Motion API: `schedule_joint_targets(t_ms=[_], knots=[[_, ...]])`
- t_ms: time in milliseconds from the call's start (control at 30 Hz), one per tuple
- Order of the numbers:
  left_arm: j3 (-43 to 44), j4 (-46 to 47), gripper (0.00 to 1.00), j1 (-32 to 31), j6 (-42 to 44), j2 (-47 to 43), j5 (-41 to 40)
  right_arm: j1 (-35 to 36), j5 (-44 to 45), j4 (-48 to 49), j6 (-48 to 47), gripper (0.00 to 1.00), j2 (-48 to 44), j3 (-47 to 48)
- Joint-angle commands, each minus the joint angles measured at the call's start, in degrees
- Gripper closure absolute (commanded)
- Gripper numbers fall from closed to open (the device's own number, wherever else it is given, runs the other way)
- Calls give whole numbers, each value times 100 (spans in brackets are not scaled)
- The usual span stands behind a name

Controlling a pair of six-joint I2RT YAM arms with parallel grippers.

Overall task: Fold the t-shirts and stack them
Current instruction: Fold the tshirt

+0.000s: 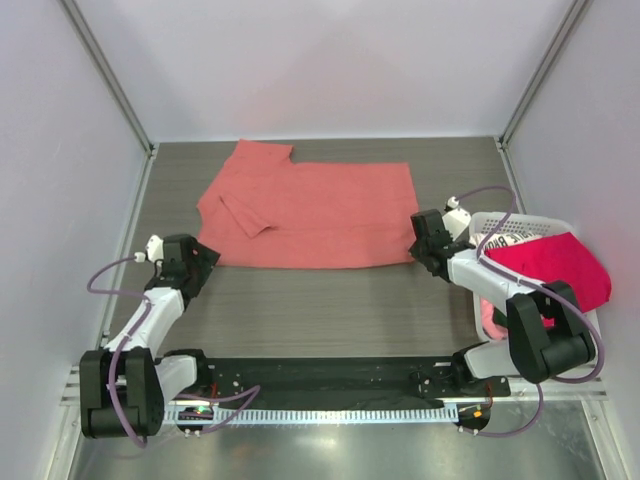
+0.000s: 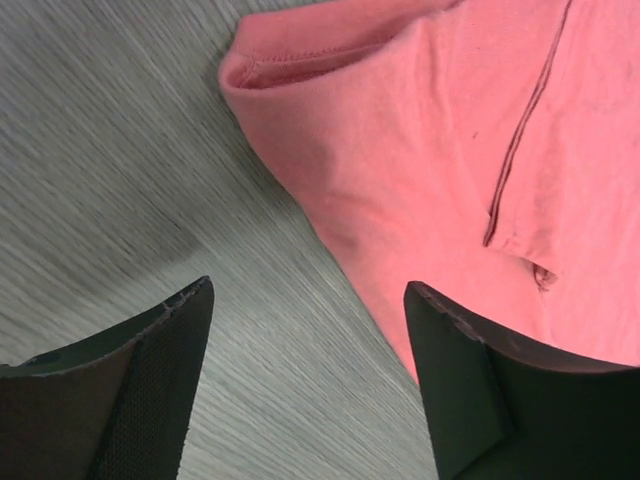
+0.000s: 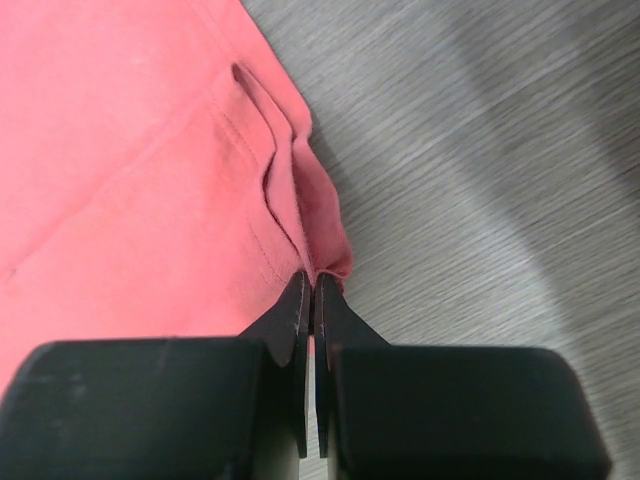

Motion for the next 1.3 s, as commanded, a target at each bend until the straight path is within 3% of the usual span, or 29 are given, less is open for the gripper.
schedule_joint_targets(t_ms=[0, 533, 600, 633, 700, 733, 867, 1100, 1267], knots=[[-31, 706, 24, 29, -34, 267, -184, -28, 261, 450, -207, 99, -251, -495], [224, 1146, 48, 90, -474, 1692, -773, -46, -38, 1128, -286, 99, -621, -1104], [250, 1103, 57, 152, -517, 1780, -834, -46, -38, 1145, -277, 99, -647, -1139], [268, 1076, 69, 195, -535, 1806, -835, -46, -21, 1145, -286, 99, -673, -1148], [259, 997, 83, 327, -535, 1807, -739, -46, 32, 1154, -295, 99, -761, -1183], [259, 971, 100, 371, -518, 1798, -694, -46, 58, 1154, -312, 99, -788, -1192], [285, 690, 100, 398, -359, 1473, -676, -55, 76, 1058, -304, 99, -1007, -1201], [707, -724, 100, 407, -587, 884, -343, -116, -2, 75, -163, 99, -1412, -780], [1953, -1418, 100, 407, -816, 761, 53, -643, -512, -602, -277, 99, -1044, 500]])
